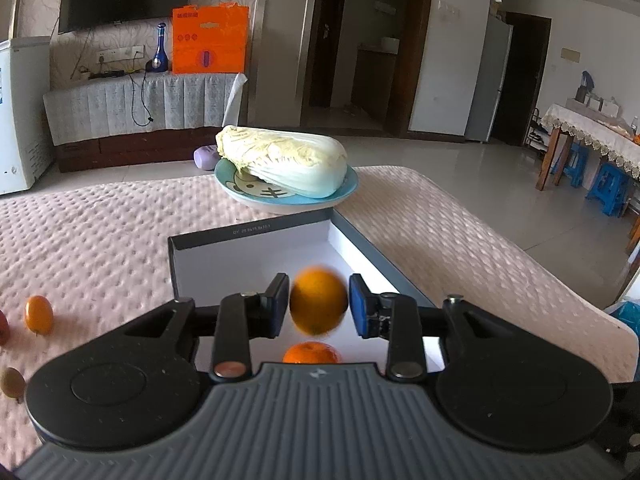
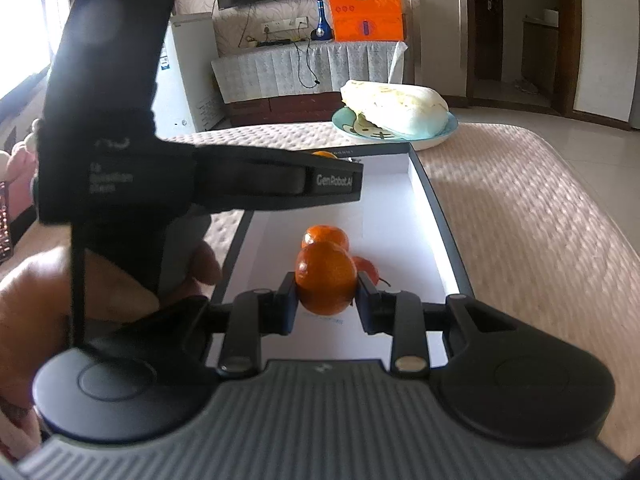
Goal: Organize fruits
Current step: 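Open the left gripper to drop the small fruit into the box while the right gripper releases the orange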
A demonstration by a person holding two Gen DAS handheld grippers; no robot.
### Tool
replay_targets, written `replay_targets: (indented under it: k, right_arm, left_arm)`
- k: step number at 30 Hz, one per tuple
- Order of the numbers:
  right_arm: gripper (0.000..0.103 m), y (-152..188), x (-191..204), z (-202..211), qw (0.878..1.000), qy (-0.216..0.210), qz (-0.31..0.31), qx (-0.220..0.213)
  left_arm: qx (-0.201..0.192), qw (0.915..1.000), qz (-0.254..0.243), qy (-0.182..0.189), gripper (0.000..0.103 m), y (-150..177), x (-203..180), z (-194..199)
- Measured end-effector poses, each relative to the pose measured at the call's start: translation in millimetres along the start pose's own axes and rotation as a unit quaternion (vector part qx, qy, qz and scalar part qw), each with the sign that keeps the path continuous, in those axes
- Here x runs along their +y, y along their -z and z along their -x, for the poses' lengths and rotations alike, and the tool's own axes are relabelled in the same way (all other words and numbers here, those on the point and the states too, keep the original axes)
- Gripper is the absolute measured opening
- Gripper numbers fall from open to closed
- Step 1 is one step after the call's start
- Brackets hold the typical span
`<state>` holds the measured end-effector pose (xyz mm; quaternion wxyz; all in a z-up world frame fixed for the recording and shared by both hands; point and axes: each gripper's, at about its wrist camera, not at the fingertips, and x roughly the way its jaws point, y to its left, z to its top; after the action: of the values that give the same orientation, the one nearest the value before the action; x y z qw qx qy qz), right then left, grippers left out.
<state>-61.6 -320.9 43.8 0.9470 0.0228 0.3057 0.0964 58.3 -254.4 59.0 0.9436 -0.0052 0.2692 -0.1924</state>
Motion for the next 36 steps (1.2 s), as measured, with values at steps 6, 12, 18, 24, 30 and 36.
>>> replay_targets:
  k: [6, 12, 18, 24, 30, 36]
  right_arm:
    - [0.034, 0, 0, -3, 1.000, 0.005, -0.001, -0.003]
    - [0.034, -4, 0, -10, 1.000, 0.008, -0.015, -0.004]
    - [0.034, -11, 5, -18, 1.000, 0.007, -0.028, -0.010]
    - [0.034, -12, 7, -26, 0.999, 0.021, -0.038, -0.003]
    - [0.050, -12, 10, -22, 0.998, 0.030, -0.049, -0.014]
    - [0.051, -16, 19, -16, 0.997, 0.037, -0.042, -0.045]
  left_arm:
    - [-0.039, 0.9992, -0.008, -0.001, 0.069, -2, -1, 20]
    - [-0.065, 0.9977, 0.008, -0.015, 0.069, -2, 17, 57]
    - [-0.066, 0.9963, 0.021, -0.052, 0.068, 2, 41, 101]
    - [-0.042, 0.9964, 0.020, -0.072, 0.068, 26, 60, 150]
    - [-0.033, 0.9933, 0.044, -0.102, 0.070, 40, 90, 177]
    - [-0.023, 0.9850, 0.065, -0.158, 0.070, 46, 133, 184]
